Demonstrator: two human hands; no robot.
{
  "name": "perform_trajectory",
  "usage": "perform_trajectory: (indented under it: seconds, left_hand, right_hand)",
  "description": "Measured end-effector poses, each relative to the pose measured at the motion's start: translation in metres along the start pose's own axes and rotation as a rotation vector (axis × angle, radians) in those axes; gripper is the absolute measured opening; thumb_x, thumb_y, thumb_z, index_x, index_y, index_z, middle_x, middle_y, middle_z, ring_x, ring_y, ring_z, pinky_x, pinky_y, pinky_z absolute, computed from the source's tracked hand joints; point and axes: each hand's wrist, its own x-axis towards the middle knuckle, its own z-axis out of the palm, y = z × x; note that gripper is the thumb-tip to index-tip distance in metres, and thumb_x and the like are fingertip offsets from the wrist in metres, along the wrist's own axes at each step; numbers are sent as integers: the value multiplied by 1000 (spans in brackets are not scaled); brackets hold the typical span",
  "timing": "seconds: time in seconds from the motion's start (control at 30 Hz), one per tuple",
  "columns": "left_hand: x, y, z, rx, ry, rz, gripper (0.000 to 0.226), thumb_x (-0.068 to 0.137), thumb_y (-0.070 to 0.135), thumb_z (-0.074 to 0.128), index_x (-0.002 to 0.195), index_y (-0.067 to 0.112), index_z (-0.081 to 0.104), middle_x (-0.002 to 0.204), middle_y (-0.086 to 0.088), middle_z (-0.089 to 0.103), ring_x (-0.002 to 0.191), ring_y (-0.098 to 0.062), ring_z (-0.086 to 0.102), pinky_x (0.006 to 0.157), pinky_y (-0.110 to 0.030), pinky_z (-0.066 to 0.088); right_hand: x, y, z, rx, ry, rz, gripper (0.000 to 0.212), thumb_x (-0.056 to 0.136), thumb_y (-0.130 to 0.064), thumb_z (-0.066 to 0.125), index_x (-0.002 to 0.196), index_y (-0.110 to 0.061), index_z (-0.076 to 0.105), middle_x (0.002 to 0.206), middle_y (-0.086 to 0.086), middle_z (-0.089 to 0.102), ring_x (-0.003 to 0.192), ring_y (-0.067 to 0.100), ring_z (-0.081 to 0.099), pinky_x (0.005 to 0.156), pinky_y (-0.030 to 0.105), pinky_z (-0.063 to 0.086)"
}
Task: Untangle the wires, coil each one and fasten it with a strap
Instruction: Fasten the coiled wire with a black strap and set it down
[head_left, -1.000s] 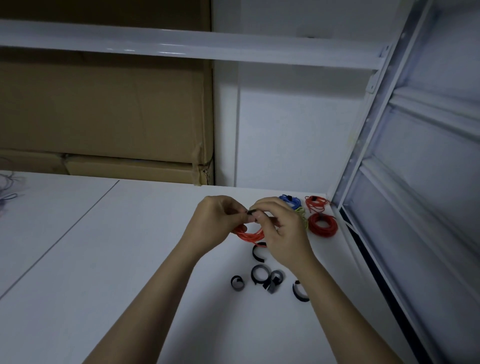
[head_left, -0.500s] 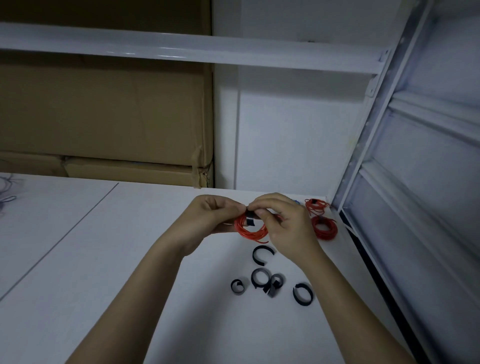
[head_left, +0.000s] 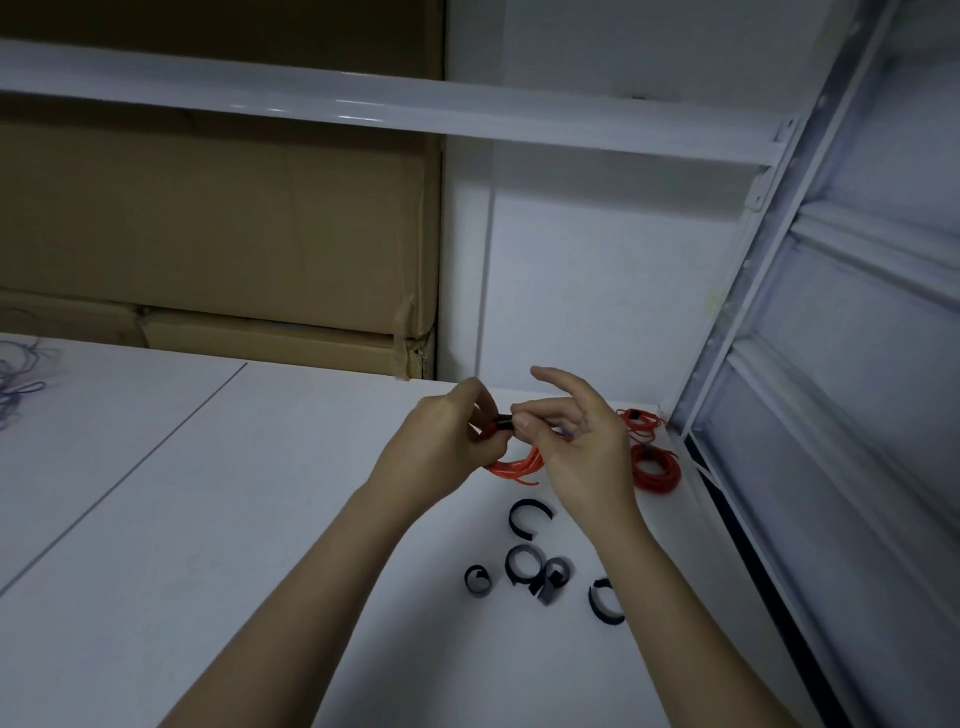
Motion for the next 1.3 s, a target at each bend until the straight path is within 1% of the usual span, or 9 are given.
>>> perform_trajectory:
  seconds: [0.13,0.23,0.37,0.5,0.73,0.83,1.03,1.17,1.3]
  left_hand:
    - [-2,-6,5,-237,-43,-95,22,84,25,72,87,16,52,76,2,72,69,-11,69,62,-30,55]
    - [-2,-8,2,-530,-86,-171,26,79,13,77,91,12,54,76,-3,73,72,-13,71,65,-22,54]
    - [-2,-9,2,-689,-145,-241,32,75,12,79,102,13,62,79,-7,74,76,-17,72,68,-18,53]
    - [-5,-10,9,-815,-146,-206,13,79,7,75,91,7,73,81,-11,74,76,-19,71,68,-21,53]
    - [-4,-9,26,-822,-46,-208,17,79,-2,73,70,11,67,79,-20,69,65,-19,66,61,-25,53]
    - [-2,-7,35,-769,7,-201,13,81,-1,71,72,5,64,72,-12,68,63,-17,64,62,-27,55]
    - [2,-5,63,-735,146,-224,16,84,0,69,73,1,57,77,0,68,66,-14,64,62,-36,58]
    - [4,1,87,-844,20,-268,14,84,5,70,77,6,58,74,1,67,70,-16,64,64,-35,59]
    - [9,-4,102,-533,-188,-290,25,85,34,72,101,24,56,87,8,66,70,-8,64,58,-24,51]
  right_hand:
    - [0,0,-4,26,-20,30,41,83,-2,69,111,-31,62,82,-7,74,87,9,69,84,22,52]
    - [-3,0,-9,35,-60,39,38,83,-1,69,110,-27,63,82,-5,74,86,13,70,87,36,53]
    - [-4,0,-13,31,-102,25,37,83,1,69,104,-28,64,82,-5,74,85,10,69,81,21,52]
    - [-3,0,-16,31,-124,10,38,83,4,67,103,-29,64,81,-4,74,84,10,69,79,19,53]
    - [-15,21,-10,154,9,92,27,85,4,66,99,-19,67,87,-4,73,86,13,70,75,22,55]
    - [-24,31,-8,-18,113,60,17,87,-8,67,95,-22,71,88,-9,73,84,6,68,74,18,52]
    - [-36,42,-10,-391,66,29,31,95,-16,57,126,-12,62,101,-9,65,89,-2,58,76,5,44]
    - [-34,48,-33,-321,126,165,23,96,-10,55,114,-14,70,93,-4,71,82,-4,63,71,7,45]
    - [-33,61,-82,-525,272,206,22,92,-5,57,107,-10,73,96,-1,69,85,9,62,73,14,45]
